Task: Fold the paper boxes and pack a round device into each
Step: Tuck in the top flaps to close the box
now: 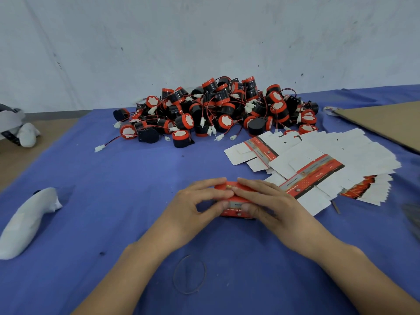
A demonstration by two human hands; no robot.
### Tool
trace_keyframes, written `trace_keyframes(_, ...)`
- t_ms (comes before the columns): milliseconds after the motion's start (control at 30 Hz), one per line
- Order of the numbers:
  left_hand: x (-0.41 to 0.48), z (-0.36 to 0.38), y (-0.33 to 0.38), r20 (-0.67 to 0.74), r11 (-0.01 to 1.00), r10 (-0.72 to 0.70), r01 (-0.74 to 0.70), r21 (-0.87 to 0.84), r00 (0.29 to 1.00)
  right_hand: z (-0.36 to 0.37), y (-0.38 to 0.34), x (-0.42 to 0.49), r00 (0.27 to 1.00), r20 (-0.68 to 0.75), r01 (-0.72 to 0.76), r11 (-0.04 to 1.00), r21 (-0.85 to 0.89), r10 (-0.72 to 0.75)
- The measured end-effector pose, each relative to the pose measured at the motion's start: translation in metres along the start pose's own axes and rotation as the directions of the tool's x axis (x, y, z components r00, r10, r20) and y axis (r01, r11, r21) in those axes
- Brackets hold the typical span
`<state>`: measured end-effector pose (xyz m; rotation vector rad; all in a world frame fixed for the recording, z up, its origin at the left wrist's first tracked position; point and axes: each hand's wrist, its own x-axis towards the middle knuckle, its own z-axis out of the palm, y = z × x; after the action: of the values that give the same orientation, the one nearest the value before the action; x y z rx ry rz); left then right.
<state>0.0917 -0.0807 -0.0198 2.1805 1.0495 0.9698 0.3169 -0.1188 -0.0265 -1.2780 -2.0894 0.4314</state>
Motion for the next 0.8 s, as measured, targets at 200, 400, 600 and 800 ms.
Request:
trace_keyframes(200,0.018,0.018,0.042,-0.283,0.881,-0.172,0.019,-0.473,0.944,0.002,-0.031,0.024,0.902,-0.327,-0.015,0.778,0.628,0.281)
trace_keyframes(400,0.035,0.034,0.062,-0.433,0.835,-0.240,-0.043,-0.549,0.869,0.022,-0.062,0.048,0.827,-0.362,0.060,0.571,0.819,0.431)
trace_keyframes(600,0.053,0.025,0.053,-0.526,0.828,-0.402,0.052,-0.559,0.750,0.033,-0.070,0.062,0.819,-0.349,0.061,0.536,0.842,0.456)
trace_keyframes(800,0.056,0.043,0.053,-0.437,0.779,-0.510,0.182,-0.599,0.741,0.038,-0.060,0.060,0.672,-0.328,-0.010,0.452,0.892,0.663)
